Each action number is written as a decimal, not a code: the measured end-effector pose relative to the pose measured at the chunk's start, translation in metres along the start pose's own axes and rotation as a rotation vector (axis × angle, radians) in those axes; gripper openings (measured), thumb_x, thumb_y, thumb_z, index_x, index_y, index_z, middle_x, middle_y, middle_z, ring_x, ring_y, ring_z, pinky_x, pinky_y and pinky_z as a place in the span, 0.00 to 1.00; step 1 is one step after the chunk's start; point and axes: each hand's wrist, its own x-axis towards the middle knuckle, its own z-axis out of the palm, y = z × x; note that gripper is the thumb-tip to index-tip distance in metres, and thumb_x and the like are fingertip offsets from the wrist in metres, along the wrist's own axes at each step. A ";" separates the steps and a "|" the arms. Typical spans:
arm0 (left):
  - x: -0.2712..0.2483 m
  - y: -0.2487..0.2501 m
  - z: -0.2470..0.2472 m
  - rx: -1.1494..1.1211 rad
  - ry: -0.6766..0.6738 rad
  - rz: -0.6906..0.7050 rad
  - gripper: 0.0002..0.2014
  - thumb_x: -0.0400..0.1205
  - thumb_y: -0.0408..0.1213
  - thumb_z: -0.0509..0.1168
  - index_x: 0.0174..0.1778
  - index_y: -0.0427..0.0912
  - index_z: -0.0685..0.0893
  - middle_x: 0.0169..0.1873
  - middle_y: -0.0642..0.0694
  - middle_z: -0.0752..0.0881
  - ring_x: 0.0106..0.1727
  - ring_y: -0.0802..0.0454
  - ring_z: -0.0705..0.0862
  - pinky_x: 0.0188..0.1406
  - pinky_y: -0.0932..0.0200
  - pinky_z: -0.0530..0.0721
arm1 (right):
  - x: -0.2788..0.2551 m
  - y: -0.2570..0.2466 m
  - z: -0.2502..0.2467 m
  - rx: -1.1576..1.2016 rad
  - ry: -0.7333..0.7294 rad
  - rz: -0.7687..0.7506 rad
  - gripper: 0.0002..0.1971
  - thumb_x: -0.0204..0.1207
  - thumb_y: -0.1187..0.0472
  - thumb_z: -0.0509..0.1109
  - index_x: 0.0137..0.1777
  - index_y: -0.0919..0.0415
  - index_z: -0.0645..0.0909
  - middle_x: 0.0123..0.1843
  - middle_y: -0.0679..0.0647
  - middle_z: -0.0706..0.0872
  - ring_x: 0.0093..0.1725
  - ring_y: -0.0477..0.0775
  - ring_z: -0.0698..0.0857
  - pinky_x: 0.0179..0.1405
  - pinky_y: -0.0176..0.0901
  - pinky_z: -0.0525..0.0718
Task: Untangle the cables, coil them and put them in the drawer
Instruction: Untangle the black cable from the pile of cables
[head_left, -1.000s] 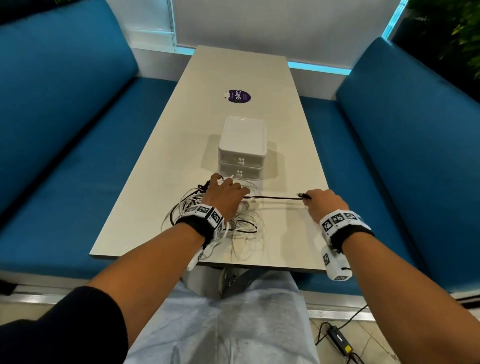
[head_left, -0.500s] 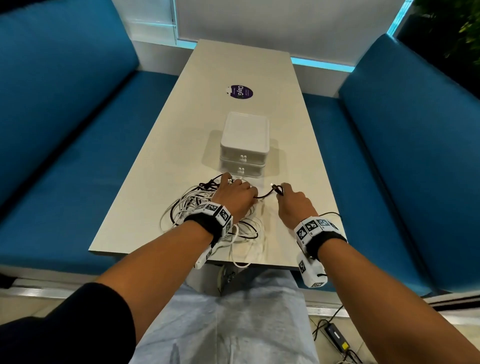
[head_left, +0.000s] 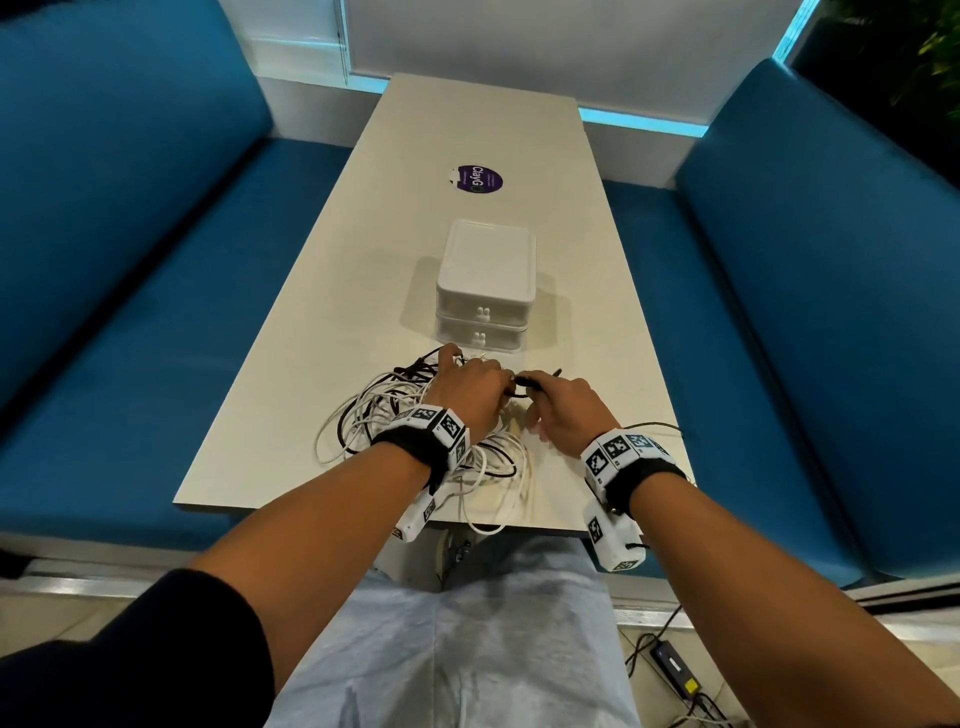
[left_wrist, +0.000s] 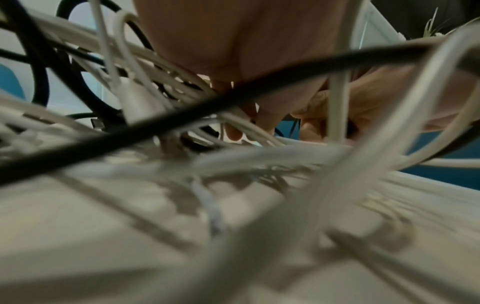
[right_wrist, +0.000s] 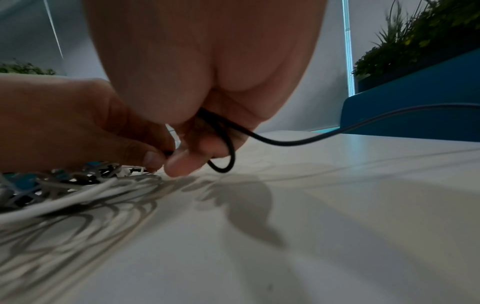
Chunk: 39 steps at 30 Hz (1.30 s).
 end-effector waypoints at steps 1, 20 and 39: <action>0.000 0.001 -0.001 -0.022 0.013 -0.007 0.08 0.82 0.38 0.61 0.53 0.52 0.82 0.49 0.53 0.83 0.56 0.49 0.83 0.69 0.39 0.59 | 0.000 -0.002 0.000 -0.038 0.003 -0.011 0.14 0.85 0.60 0.57 0.65 0.51 0.80 0.38 0.52 0.91 0.38 0.55 0.89 0.44 0.48 0.86; -0.004 -0.004 -0.008 0.007 0.029 -0.092 0.13 0.81 0.47 0.54 0.43 0.51 0.83 0.45 0.51 0.85 0.57 0.48 0.79 0.65 0.40 0.61 | 0.000 0.006 -0.029 -0.284 0.050 0.078 0.16 0.86 0.45 0.56 0.59 0.52 0.80 0.44 0.60 0.86 0.41 0.64 0.84 0.42 0.56 0.86; -0.005 -0.010 -0.001 0.206 -0.020 0.040 0.10 0.82 0.40 0.59 0.54 0.52 0.82 0.46 0.51 0.90 0.60 0.46 0.80 0.69 0.37 0.57 | -0.012 0.011 -0.022 -0.207 0.078 0.244 0.17 0.87 0.54 0.53 0.70 0.59 0.72 0.52 0.67 0.86 0.48 0.70 0.85 0.47 0.56 0.84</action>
